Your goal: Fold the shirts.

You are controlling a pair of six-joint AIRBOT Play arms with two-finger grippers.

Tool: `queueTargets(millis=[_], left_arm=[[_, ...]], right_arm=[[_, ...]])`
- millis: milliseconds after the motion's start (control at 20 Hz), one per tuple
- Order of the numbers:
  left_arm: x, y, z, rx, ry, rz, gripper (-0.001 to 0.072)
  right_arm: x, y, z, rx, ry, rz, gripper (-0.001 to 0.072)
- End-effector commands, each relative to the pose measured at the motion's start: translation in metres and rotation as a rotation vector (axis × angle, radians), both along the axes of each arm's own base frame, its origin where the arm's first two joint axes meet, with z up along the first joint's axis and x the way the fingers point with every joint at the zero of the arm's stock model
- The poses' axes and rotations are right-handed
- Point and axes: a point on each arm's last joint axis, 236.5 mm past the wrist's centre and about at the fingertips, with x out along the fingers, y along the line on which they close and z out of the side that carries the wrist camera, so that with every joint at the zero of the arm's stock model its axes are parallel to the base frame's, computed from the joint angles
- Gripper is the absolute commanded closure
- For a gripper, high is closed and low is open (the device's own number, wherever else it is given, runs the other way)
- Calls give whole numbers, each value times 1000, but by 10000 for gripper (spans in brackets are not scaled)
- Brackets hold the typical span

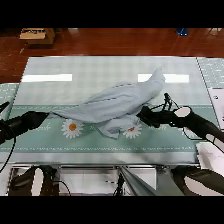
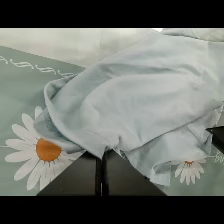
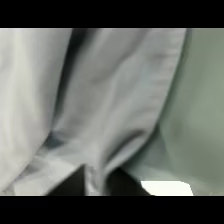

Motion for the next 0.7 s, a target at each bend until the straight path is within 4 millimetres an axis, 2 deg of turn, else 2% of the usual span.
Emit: queueTargets(millis=[0,50,100,150,200,300,400,450,500,600,650], left_arm=[[3,2,2,4,-14,12,690],[6,5,6,9,-30,22,690],[11,8,13,18,-57,36,690],[17,13,25,33,-99,56,690],[25,19,42,57,-155,72,690],[36,28,84,129,-287,83,690],[40,33,135,198,-422,91,690],[39,34,162,222,-484,97,690],[35,33,192,247,-549,99,690],[19,27,258,298,-690,106,690],[6,23,293,333,-766,113,691]], right_arm=[[7,20,2,26,-22,-30,681],[10,26,16,37,-69,27,682],[16,32,41,53,-152,106,681],[23,36,76,81,-242,168,681],[30,36,115,111,-328,192,681],[45,25,214,148,-555,196,681],[51,-5,326,127,-837,126,681],[48,-26,382,98,-983,69,681],[38,-44,431,68,-1101,20,681],[11,-79,508,-47,-1287,-68,682],[-2,-97,535,-130,-1347,-114,682]])
